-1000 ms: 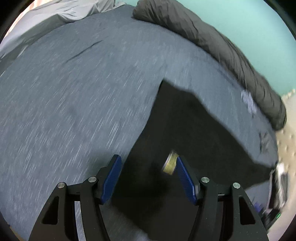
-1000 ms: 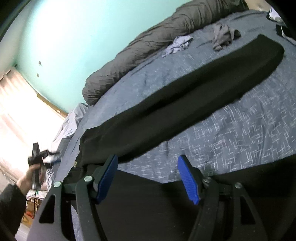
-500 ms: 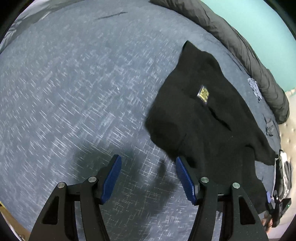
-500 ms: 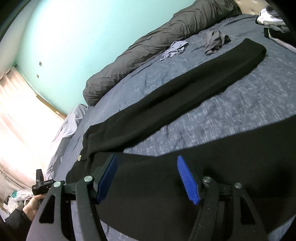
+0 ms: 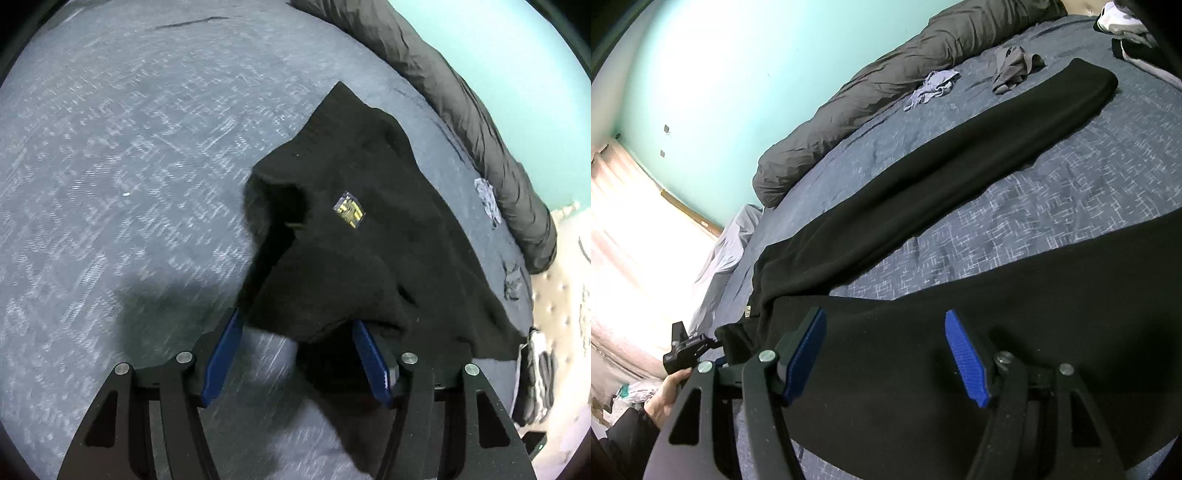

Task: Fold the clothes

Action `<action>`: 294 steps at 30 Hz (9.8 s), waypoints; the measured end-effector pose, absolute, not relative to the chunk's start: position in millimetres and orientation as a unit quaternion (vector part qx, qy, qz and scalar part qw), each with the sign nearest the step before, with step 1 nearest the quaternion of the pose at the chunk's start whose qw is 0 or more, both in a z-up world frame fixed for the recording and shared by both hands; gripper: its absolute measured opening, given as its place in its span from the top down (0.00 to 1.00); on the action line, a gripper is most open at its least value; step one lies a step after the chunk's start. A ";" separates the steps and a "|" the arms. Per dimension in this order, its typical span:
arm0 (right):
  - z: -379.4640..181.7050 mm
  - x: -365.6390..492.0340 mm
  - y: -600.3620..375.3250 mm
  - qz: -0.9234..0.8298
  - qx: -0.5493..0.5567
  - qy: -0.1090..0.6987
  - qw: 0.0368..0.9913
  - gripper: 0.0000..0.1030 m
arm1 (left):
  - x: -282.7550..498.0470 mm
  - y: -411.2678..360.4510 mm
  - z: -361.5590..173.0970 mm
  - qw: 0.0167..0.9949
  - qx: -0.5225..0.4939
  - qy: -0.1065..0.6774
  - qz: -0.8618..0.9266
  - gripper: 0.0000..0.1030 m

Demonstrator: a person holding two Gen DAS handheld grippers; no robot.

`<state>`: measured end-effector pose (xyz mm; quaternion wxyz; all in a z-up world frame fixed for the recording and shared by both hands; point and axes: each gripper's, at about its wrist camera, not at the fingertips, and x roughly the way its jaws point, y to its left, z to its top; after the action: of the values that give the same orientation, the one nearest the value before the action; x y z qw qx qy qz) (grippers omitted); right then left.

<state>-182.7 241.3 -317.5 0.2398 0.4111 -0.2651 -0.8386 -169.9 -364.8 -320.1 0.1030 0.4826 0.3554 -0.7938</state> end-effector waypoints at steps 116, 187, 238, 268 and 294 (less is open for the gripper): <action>-317.7 -217.1 511.3 -0.835 0.541 -0.067 0.081 0.40 | -114.9 -409.6 -284.8 0.128 0.497 0.248 -0.822 0.57; -288.1 -202.4 514.4 -0.856 0.512 -0.044 0.058 0.79 | -169.0 -424.6 -315.0 0.163 0.498 0.232 -0.819 0.90; -291.0 -480.8 457.2 -0.873 0.480 -0.080 0.019 0.36 | -299.7 -451.9 -284.5 0.161 0.455 0.208 -0.851 0.49; -287.1 -487.4 451.5 -0.903 0.423 -0.054 0.059 0.94 | -314.6 -442.9 -262.6 0.199 0.421 0.172 -0.868 0.99; -294.7 -508.2 467.5 -0.903 0.428 -0.034 0.017 0.94 | -352.2 -455.4 -292.2 0.214 0.442 0.199 -0.848 0.99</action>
<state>-508.2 467.5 -294.7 0.0165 0.4277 -0.0343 -0.9031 -352.2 -455.4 -292.2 0.2143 0.4424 0.1990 -0.8478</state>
